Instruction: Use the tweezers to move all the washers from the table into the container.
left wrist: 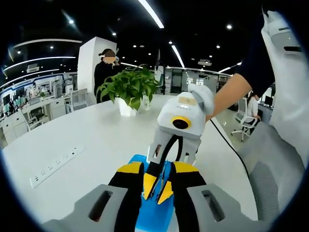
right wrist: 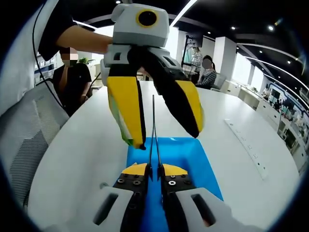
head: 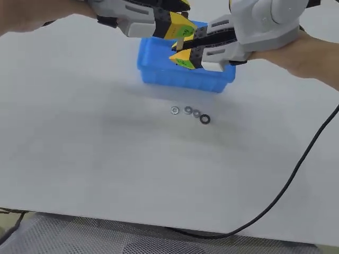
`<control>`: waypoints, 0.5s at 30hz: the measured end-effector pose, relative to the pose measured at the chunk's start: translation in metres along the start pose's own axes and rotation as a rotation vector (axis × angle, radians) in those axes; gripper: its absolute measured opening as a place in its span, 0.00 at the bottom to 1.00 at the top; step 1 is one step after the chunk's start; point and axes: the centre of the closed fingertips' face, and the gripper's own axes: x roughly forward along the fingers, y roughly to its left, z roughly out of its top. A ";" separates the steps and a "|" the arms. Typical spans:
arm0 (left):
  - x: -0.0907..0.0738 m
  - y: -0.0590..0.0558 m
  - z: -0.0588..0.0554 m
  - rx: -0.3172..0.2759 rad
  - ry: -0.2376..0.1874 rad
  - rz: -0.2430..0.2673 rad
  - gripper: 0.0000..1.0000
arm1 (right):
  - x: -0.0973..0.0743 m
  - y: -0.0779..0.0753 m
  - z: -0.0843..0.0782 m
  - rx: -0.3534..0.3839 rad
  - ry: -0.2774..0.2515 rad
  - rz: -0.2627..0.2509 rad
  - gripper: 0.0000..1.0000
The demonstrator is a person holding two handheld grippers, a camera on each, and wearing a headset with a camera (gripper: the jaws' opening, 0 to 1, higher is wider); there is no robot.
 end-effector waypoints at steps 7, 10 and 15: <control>0.002 -0.002 -0.001 0.062 0.023 -0.018 0.14 | -0.001 -0.001 0.000 0.001 -0.002 -0.003 0.11; 0.003 -0.005 0.001 0.047 0.022 -0.040 0.13 | -0.001 -0.002 0.000 0.003 -0.004 -0.004 0.11; 0.004 -0.006 -0.003 0.092 0.051 -0.055 0.08 | -0.001 -0.001 0.001 -0.001 -0.006 -0.003 0.11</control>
